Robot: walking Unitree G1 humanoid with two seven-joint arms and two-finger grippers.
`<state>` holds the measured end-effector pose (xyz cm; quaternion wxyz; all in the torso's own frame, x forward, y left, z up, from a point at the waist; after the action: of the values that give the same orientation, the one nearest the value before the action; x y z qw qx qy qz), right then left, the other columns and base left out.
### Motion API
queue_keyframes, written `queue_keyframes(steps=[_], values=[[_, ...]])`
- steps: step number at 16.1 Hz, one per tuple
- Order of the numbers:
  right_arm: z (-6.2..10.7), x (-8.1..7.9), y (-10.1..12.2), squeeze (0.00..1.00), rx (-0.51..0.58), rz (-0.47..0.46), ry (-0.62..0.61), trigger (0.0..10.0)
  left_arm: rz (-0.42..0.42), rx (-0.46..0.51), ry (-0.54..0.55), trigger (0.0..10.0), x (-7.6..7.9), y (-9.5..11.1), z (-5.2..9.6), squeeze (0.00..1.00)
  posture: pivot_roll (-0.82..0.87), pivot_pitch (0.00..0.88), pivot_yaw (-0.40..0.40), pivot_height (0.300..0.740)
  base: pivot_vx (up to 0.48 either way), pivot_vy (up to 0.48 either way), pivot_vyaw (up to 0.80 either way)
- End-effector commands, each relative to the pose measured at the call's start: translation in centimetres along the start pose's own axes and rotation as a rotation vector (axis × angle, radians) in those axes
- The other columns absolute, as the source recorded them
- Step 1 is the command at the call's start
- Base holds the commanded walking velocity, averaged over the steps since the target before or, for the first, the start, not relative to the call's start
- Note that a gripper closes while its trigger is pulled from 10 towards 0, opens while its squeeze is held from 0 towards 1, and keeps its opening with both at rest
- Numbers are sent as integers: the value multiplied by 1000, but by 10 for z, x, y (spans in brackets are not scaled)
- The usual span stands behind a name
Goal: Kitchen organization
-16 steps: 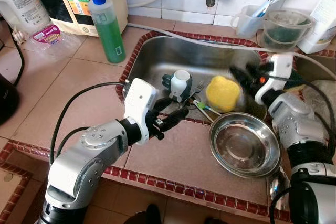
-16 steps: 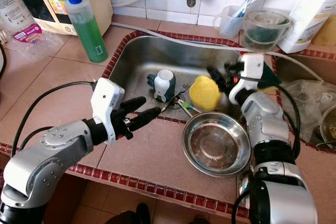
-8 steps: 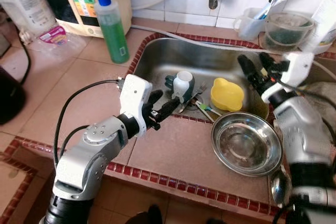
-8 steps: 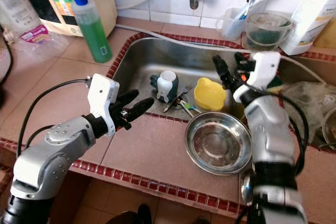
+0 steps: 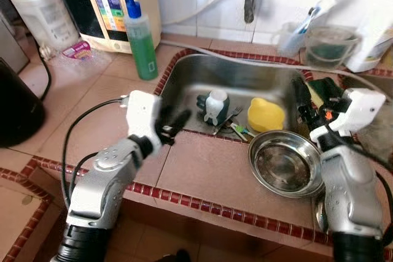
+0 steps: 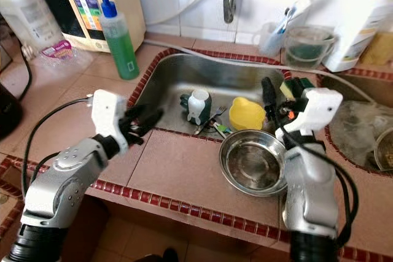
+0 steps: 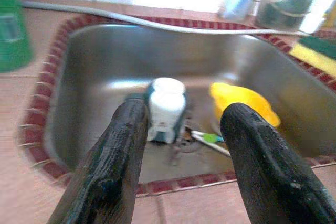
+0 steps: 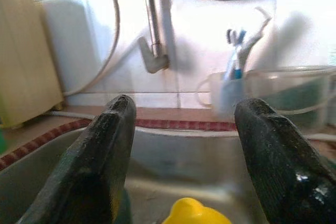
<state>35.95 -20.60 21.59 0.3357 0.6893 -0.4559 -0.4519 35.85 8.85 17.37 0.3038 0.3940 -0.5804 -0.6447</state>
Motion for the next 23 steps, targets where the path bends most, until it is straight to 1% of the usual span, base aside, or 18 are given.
queue_keyframes(steps=[1, 3, 4, 5, 6, 8, 9, 10, 11, 12, 13, 14, 15, 18, 20, 21, 22, 23], values=[[6, -8, 2, 0, 18, 31, 4, 10000, -41, 17, -9, 10000, -2, -1, 5, 0, -193, 72, 80, 740, 0, 0, 0], [18, -16, -7, 0, -10, 56, 6, 10000, -143, 14, -18, 10000, 2, -1, 11, 0, -196, 67, 77, 740, 0, 0, 0], [22, -16, -10, 0, -15, 45, -9, 10000, -173, 17, -2, 10000, 3, -1, 13, 0, -198, 63, 75, 740, 0, 0, 0], [29, -17, -14, 0, -26, 35, -21, 10000, -177, 43, 14, 10000, 7, 3, 19, 0, -200, 62, 71, 740, 0, 0, 0], [37, -20, -19, 0, -40, 28, -26, 10000, -180, 78, -7, 10000, 18, 8, 27, 0, -203, 61, 69, 740, 0, 0, 0], [42, -22, -23, 0, -56, 28, -23, 10000, -190, 107, -43, 10000, 31, 11, 34, 0, -202, 61, 67, 740, 0, 0, 0], [44, -24, -25, 0, -63, 28, -22, 10000, -192, 103, -65, 10000, 37, 8, 36, 0, -200, 60, 66, 740, 0, 0, 0], [46, -25, -27, 0, -73, 35, -19, 10000, -267, 96, -80, 10000, 45, 4, 37, 0, -199, 62, 67, 740, 0, 0, 0], [46, -26, -28, 0, -76, 36, -22, 10000, -298, 99, -107, 10000, 53, 2, 38, 0, -198, 63, 68, 740, 0, 0, 0], [49, -25, -30, 0, -84, 39, -33, 10000, -322, 82, -140, 10000, 63, -6, 41, 0, -201, 67, 75, 740, 0, 0, 0], [50, -25, -31, 0, -87, 41, -39, 10000, -329, 79, -152, 10000, 66, -8, 42, 0, -201, 67, 75, 740, 0, 0, 0], [54, -20, -32, 0, -92, 50, -71, 10000, -382, 70, -190, 10000, 75, -14, 43, 0, -206, 73, 80, 740, 0, 0, 0], [58, -18, -34, 0, -99, 55, -92, 10000, -397, 64, -212, 10000, 79, -17, 43, 0, -209, 74, 82, 740, 0, 0, 0], [65, -14, -37, 0, -109, 56, -130, 10000, -398, 60, -227, 10000, 83, -20, 41, 0, -218, 79, 88, 740, 0, 0, 0], [73, -10, -41, 0, -122, 58, -168, 10000, -385, 66, -276, 10000, 90, -20, 40, 0, -232, 88, 101, 740, 0, 0, 0], [75, -10, -42, 0, -125, 55, -177, 10000, -359, 54, -272, 10000, 88, -22, 38, 0, -234, 91, 106, 740, 0, 0, 0], [77, -11, -42, 0, -127, 54, -179, 10000, -270, 31, -286, 10000, 81, -25, 38, 0, -238, 94, 110, 740, 0, 0, 0], [77, -12, -43, 0, -127, 55, -176, 10000, -242, 23, -286, 10000, 77, -26, 38, 0, -239, 95, 110, 740, 0, 0, 0]])
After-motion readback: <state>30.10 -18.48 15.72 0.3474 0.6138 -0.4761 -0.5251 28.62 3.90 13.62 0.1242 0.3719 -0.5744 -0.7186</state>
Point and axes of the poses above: a point about 5 cm out from each wrist's last joint towards the gripper, its own z axis pointing back from the gripper into the wrist, its own y axis along the axis of the wrist's last joint, x = y × z, the point moved 6 cm from there along -z, pointing out of the wrist towards the gripper, and after that the axes turned 15 degrees about -z, right-handed, at the moved point
